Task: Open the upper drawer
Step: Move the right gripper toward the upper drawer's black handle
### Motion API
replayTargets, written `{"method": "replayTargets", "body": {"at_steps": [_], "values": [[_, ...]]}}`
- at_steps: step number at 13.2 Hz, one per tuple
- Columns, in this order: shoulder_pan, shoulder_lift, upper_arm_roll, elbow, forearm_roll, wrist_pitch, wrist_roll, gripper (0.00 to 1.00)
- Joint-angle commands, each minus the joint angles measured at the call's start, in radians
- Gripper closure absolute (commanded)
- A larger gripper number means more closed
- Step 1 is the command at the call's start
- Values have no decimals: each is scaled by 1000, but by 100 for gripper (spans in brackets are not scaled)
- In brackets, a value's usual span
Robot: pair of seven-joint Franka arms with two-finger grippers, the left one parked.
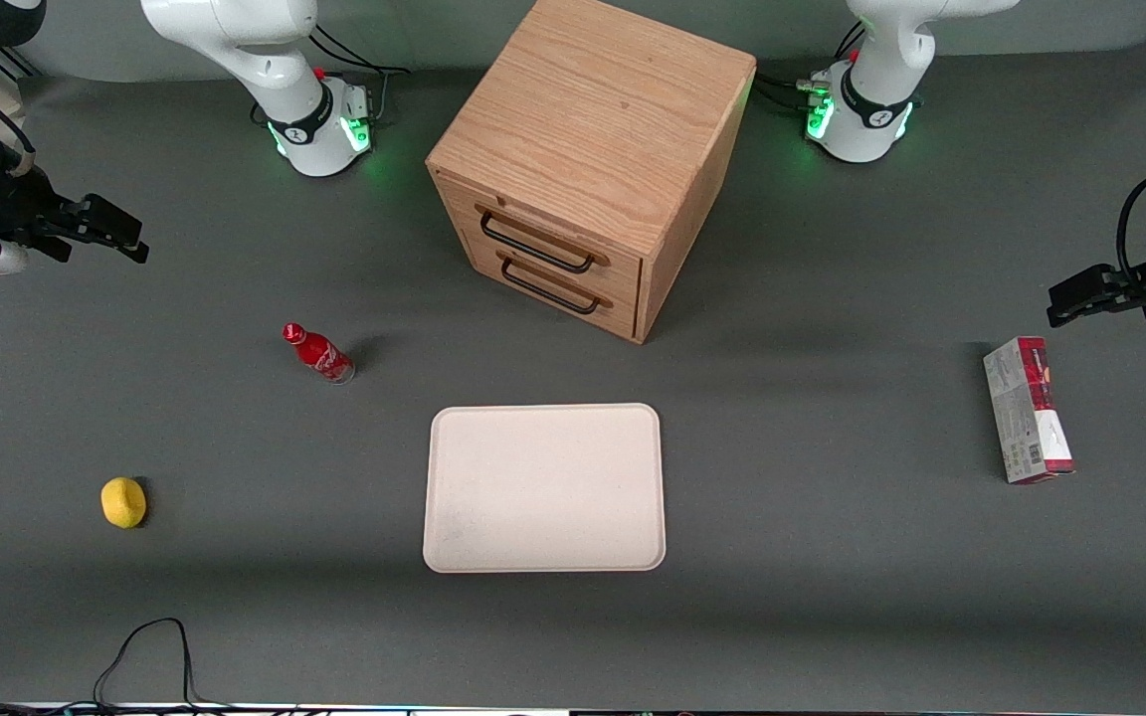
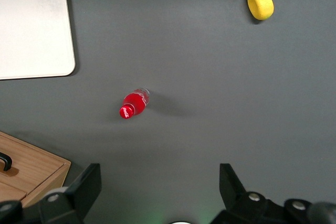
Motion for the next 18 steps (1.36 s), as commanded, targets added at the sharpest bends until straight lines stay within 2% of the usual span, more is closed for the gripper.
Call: {"method": "replayTargets", "body": {"at_steps": [1, 3, 6, 10, 13, 15, 18], "values": [[15, -7, -6, -5, 22, 14, -17, 0], [18, 20, 0, 16, 25, 14, -10, 0], [23, 141, 75, 148, 34, 16, -6, 0], [24, 288, 259, 316, 32, 13, -14, 0], [27, 339, 421, 357, 23, 7, -32, 0], [30, 345, 512, 367, 23, 7, -133, 0], [30, 396, 583, 372, 48, -10, -348, 0]]}}
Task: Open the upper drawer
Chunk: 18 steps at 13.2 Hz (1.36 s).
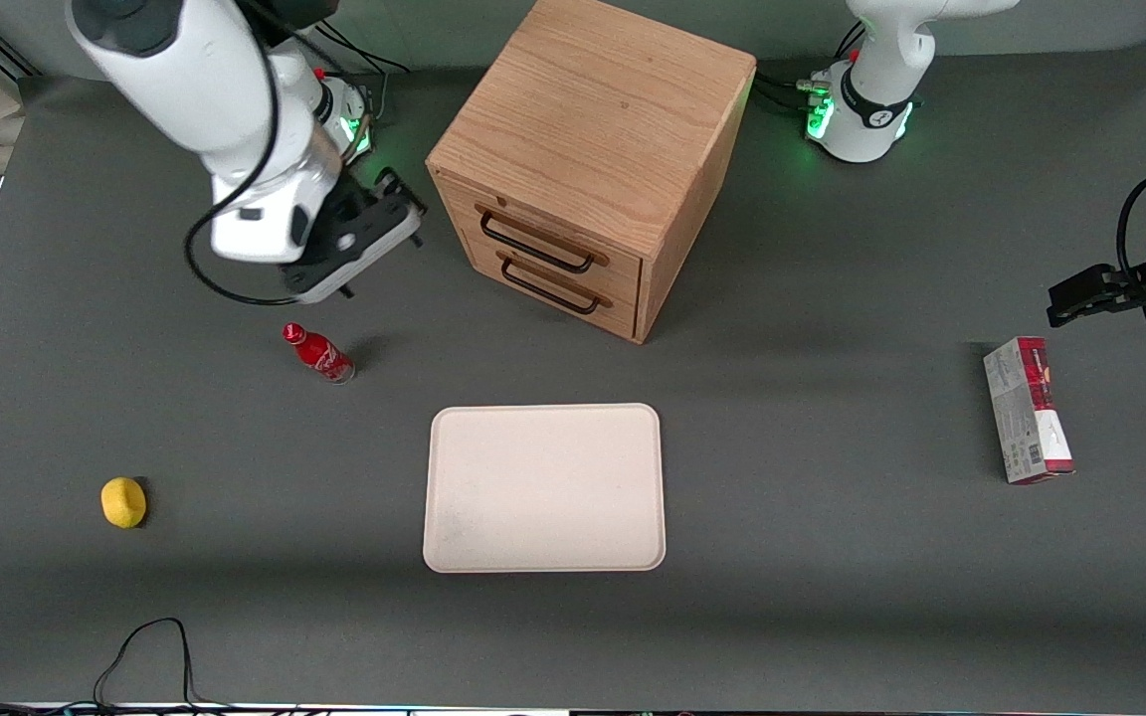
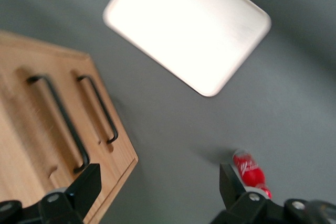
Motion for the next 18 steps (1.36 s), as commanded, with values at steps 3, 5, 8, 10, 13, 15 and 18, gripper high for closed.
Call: {"method": "replayTargets", "body": {"at_steps": [3, 5, 8, 10, 13, 15, 18], "values": [[-3, 125, 64, 34, 177, -55, -139, 0], [4, 181, 96, 29, 185, -55, -143, 0], [26, 256, 104, 27, 174, -20, -144, 0], [45, 273, 110, 0, 171, 34, -143, 0], [48, 287, 118, -49, 157, 106, -143, 0], [48, 312, 129, -57, 114, 121, -141, 0], [54, 321, 129, -81, 106, 150, -143, 0]]}}
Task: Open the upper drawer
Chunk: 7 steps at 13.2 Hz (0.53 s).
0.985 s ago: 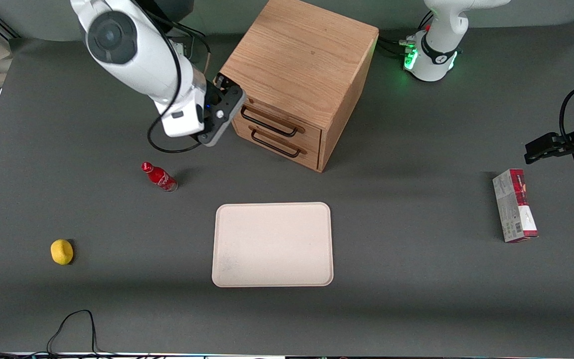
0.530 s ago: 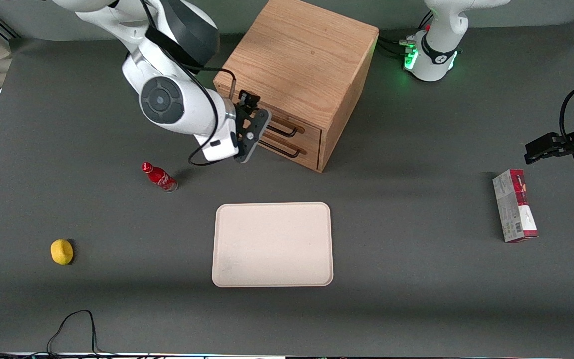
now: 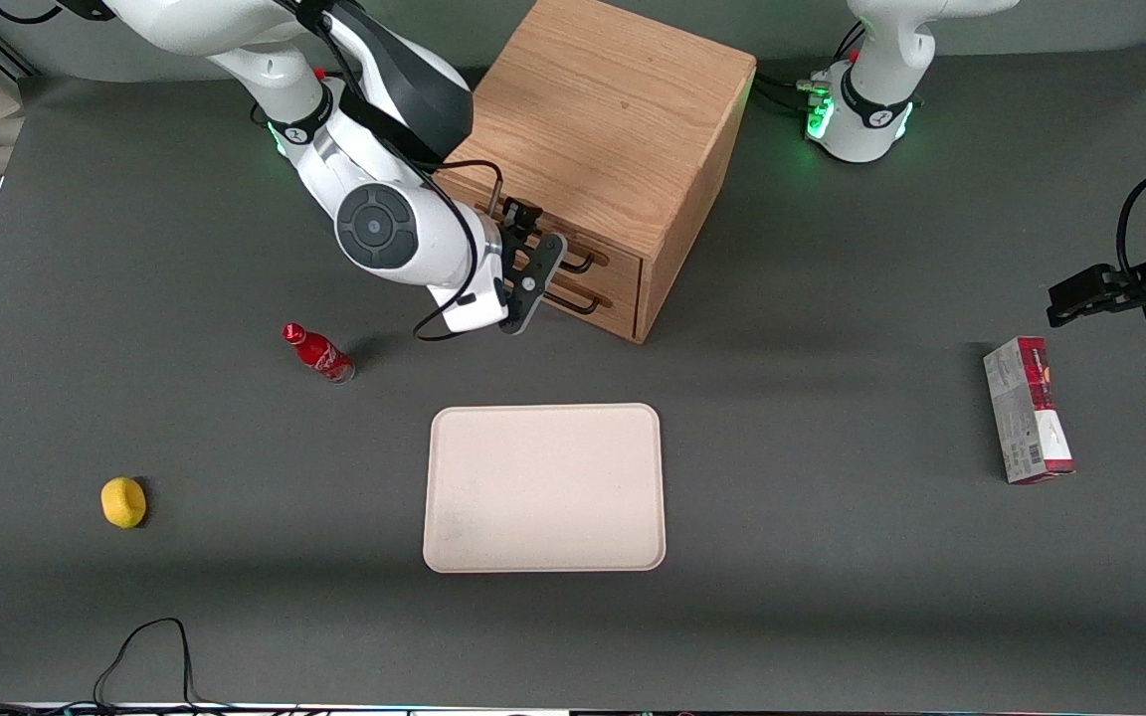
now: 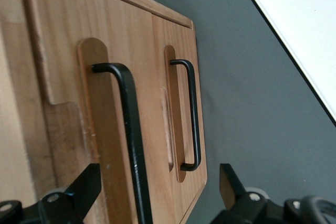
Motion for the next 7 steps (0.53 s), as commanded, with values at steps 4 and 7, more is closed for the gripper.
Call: {"method": "replayTargets", "body": {"at_steps": [4, 7], "values": [[5, 21, 9, -56, -52, 81, -17, 0], [4, 35, 9, -59, -108, 98, -18, 0]]}}
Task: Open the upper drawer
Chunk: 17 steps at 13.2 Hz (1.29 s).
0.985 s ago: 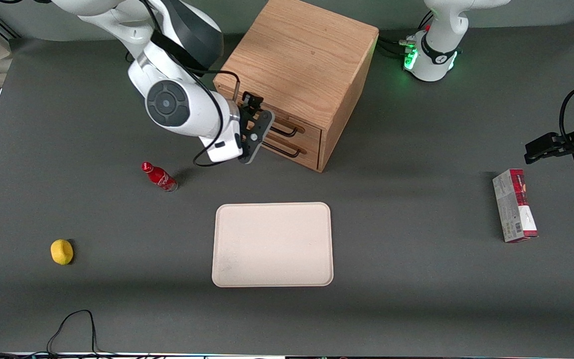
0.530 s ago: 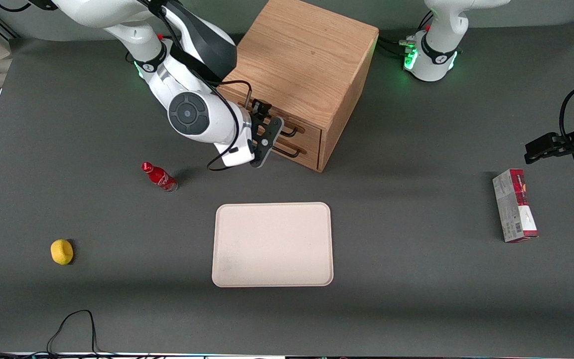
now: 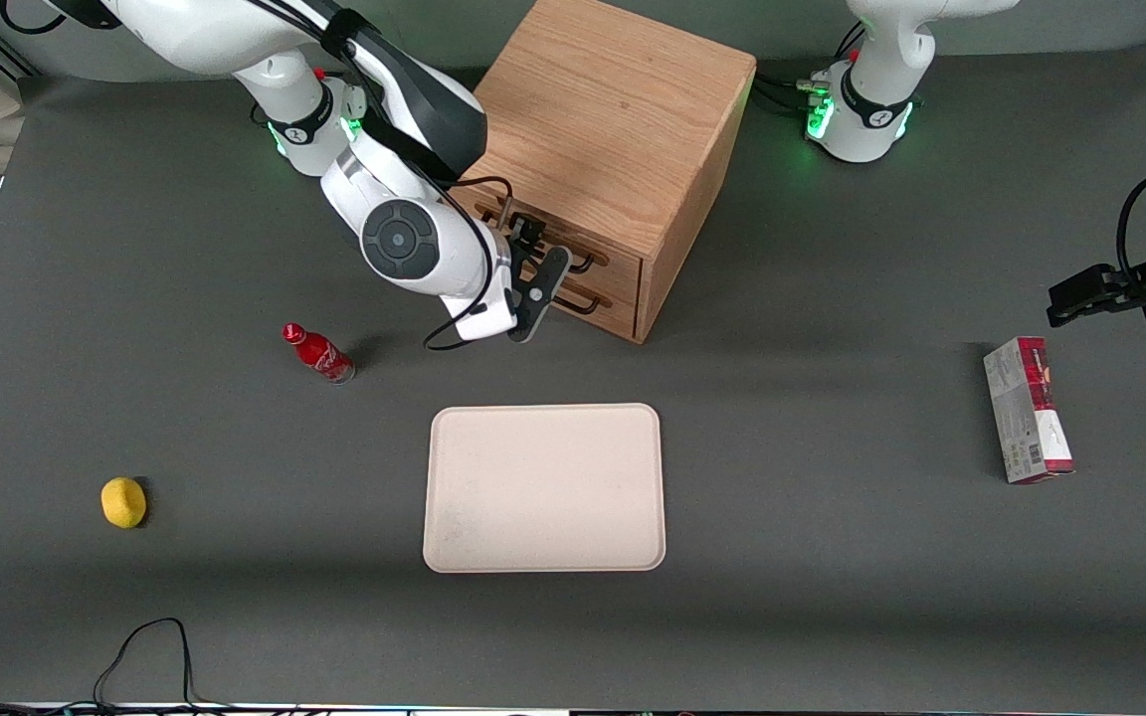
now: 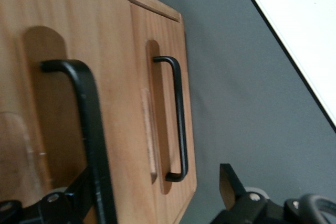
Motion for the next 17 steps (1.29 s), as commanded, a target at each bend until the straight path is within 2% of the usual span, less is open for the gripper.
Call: {"method": "replayTargets", "body": {"at_steps": [1, 6, 9, 10, 17], "values": [[-5, 24, 7, 6, -63, 28, -19, 0], [-34, 48, -9, 81, -128, 27, -80, 0], [-55, 90, -19, 155, -217, 22, -83, 0], [-52, 100, -54, 176, -230, 22, -85, 0], [-54, 133, -208, 285, -231, 22, -82, 0]]}}
